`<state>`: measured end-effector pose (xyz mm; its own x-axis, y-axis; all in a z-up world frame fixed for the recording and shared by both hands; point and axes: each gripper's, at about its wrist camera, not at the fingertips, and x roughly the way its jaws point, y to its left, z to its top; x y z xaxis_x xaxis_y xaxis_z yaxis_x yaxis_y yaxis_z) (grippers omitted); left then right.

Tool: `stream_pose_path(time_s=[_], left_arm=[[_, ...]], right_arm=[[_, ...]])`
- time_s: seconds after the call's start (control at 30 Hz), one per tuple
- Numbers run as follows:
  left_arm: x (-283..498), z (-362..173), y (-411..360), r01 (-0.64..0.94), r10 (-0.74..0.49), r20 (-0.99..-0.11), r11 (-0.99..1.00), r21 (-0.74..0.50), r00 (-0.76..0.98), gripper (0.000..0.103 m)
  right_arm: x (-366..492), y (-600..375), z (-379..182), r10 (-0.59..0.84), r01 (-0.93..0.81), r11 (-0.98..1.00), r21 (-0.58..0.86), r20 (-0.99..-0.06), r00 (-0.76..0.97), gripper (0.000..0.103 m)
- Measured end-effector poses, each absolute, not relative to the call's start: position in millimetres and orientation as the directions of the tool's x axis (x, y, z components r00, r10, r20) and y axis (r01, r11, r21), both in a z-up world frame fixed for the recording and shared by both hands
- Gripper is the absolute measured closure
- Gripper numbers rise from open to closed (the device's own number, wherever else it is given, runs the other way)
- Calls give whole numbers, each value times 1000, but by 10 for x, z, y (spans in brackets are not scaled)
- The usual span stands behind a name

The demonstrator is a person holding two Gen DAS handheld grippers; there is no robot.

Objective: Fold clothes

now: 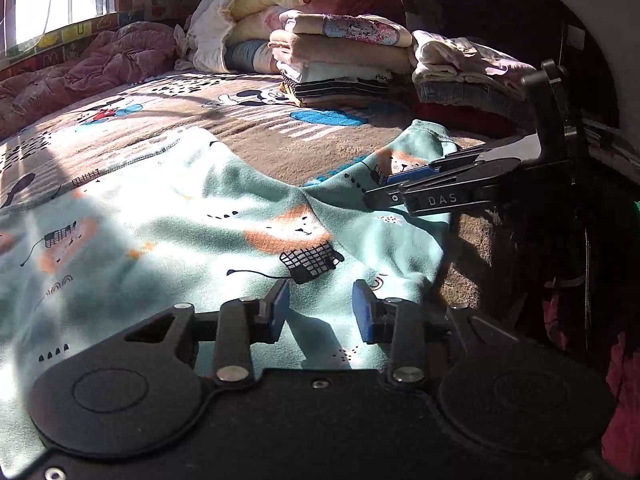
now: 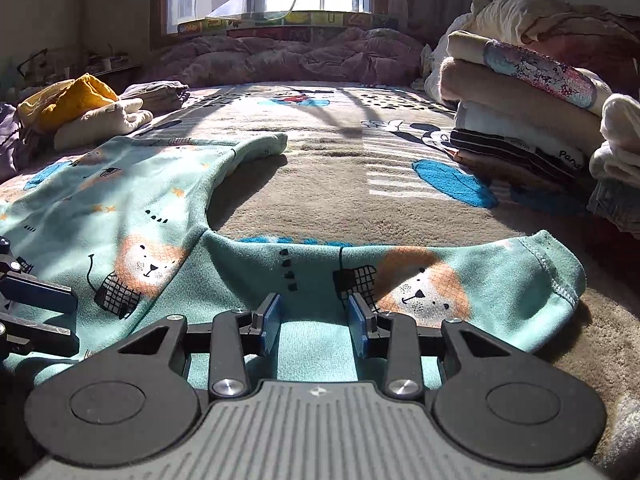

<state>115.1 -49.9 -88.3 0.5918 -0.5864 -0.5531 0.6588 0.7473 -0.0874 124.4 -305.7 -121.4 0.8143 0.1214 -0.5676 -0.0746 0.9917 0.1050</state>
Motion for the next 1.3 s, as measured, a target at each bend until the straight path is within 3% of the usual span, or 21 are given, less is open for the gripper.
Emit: stream_pose_path(time_s=[0.03, 0.1, 0.2, 0.33, 0.53, 0.7, 0.93, 0.97, 1.0, 1.03, 1.07, 1.13, 1.23, 1.3], left_arm=[[1202, -818, -373, 627, -588, -531, 768, -129, 610, 54], [1326, -703, -77, 543, -569, -492, 812, -213, 659, 53], [1503, -595, 330, 409, -509, -457, 860, -304, 729, 48], [1777, -503, 762, 240, -388, -477, 909, -342, 789, 36], [2288, -383, 1223, 135, -333, -511, 913, -386, 792, 31], [2885, -486, 1508, 78, -329, -573, 905, -418, 750, 28], [3662, -953, 1555, 83, -431, -631, 861, -502, 645, 30], [3700, -996, 1533, 96, -441, -628, 858, -505, 641, 31], [3722, -1020, 1513, 114, -450, -619, 856, -504, 643, 43], [3742, -1044, 1510, 128, -465, -612, 850, -512, 640, 93], [3744, -1054, 1559, 132, -490, -591, 829, -544, 641, 98], [3713, -1053, 1717, 126, -538, -522, 767, -630, 662, 99], [3728, -1153, 1849, 79, -544, -506, 729, -680, 669, 99], [3759, -1288, 1880, 31, -535, -530, 723, -691, 658, 97]], right_arm=[[1240, -3124, -1156, 112, -45, 990, 132, -558, 822, 72], [1236, -3210, -1056, 113, -29, 986, 164, -528, 842, 68], [1323, -3207, -958, 242, -110, 950, 292, -467, 851, 69], [1573, -2882, -843, 311, -213, 943, 257, -451, 837, 64], [2261, -2786, -627, 418, -259, 886, 386, -417, 807, 54], [2907, -2827, -670, 446, -230, 864, 448, -467, 764, 41], [3648, -2976, -1099, 513, -114, 790, 602, -548, 660, 41], [3744, -2983, -1179, 521, -105, 786, 609, -562, 642, 45], [3800, -2980, -1241, 558, -128, 761, 636, -542, 628, 50], [3832, -2979, -1278, 597, -153, 733, 663, -519, 612, 73], [3841, -2975, -1289, 629, -187, 710, 680, -491, 604, 91], [3801, -3015, -1211, 668, -266, 665, 698, -397, 629, 93], [3809, -3016, -1058, 634, -343, 728, 594, -392, 667, 94], [3948, -2875, -1228, 574, -321, 807, 495, -530, 624, 93]])
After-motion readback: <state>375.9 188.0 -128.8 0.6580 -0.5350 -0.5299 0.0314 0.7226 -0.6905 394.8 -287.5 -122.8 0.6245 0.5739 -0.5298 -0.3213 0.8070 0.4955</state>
